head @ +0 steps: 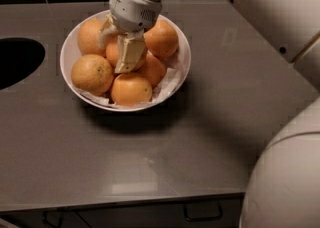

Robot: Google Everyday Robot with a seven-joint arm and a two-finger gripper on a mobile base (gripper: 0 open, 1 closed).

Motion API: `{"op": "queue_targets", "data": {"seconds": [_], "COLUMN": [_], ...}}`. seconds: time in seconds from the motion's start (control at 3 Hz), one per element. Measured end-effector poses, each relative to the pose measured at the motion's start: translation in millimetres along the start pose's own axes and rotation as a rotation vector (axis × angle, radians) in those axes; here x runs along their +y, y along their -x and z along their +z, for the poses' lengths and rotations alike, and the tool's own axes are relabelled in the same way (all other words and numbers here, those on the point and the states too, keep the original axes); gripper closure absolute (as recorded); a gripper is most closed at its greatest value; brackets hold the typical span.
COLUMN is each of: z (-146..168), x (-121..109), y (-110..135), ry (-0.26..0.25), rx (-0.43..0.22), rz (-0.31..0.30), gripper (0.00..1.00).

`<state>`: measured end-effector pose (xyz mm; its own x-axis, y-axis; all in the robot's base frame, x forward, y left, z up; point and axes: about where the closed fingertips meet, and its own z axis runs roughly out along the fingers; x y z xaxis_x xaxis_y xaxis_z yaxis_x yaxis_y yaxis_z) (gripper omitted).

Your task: Pick orange from white bowl

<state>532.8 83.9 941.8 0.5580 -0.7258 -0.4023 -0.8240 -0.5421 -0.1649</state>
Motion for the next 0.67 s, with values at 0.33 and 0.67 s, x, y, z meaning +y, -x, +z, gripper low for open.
{"op": "queue_targets", "data": {"seconds": [0.33,0.67], "z": [0,-13], "x": [0,1], "y": [0,3], "ry": [0.0,-0.053], "rx": [0.0,0.006], "rz": [0.0,0.0], "gripper": [1.0,1.0]}}
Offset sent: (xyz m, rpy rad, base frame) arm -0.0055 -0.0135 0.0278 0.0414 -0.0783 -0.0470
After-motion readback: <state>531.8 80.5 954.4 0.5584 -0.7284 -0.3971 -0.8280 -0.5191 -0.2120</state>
